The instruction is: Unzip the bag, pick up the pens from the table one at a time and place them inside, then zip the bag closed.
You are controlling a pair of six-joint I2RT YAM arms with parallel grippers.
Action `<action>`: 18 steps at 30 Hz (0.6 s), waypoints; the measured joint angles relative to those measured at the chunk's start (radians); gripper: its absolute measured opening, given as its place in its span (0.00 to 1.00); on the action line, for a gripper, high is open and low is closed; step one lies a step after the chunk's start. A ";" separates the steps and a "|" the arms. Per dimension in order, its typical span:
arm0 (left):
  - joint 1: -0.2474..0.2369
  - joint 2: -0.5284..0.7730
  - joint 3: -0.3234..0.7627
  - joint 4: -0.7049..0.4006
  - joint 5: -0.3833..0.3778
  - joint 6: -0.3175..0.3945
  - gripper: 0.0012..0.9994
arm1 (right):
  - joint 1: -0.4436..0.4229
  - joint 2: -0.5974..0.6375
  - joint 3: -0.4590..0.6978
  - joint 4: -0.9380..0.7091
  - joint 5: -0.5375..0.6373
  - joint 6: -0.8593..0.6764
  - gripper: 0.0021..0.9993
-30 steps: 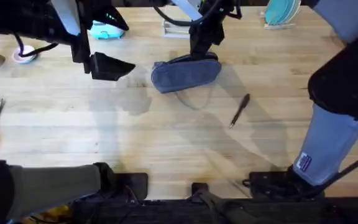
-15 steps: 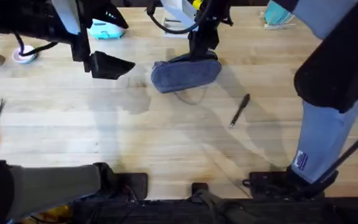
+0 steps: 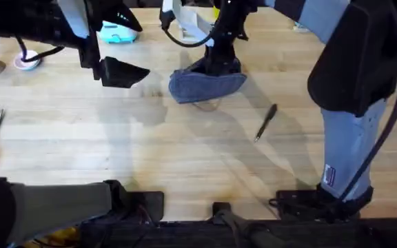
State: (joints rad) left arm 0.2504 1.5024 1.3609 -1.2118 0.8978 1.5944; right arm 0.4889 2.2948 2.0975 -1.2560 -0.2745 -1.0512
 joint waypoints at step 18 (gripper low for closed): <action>0.000 0.000 0.000 0.000 0.000 0.000 0.99 | 0.011 0.008 0.000 0.000 -0.004 0.002 0.99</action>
State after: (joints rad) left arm 0.2504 1.5024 1.3609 -1.2118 0.8978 1.5944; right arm 0.4995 2.3024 2.0975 -1.2560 -0.2783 -1.0496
